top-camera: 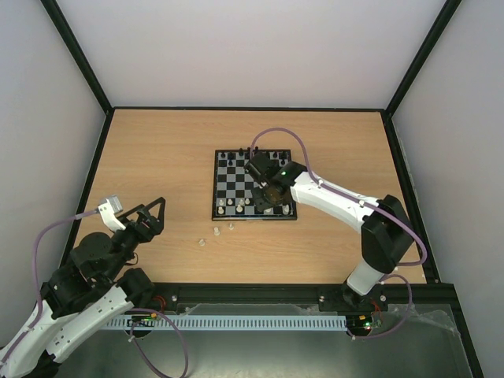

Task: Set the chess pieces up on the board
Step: Place the chess piece on the chessboard.

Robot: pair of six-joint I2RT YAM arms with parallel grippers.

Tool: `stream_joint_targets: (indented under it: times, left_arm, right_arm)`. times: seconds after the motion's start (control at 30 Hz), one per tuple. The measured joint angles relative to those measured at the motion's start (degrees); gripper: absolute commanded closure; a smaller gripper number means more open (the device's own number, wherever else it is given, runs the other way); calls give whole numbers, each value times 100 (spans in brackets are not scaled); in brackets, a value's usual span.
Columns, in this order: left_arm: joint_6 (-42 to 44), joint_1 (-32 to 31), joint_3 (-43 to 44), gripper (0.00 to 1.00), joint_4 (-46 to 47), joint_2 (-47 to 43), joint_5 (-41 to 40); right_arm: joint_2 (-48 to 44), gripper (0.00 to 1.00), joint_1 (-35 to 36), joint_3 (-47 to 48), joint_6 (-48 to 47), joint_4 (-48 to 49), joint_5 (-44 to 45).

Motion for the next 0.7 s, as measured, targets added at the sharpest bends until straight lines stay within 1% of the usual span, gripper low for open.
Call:
stream_joint_targets:
  times: [0.47,0.7]
  left_arm:
    - [9,0,0,1,101,81,2]
    - [28,0,-2,0,133,92,0]
  right_arm:
    - [588,97,-31,-11,-131,313,-350]
    - [693,97,-31,0,-168,402,-378]
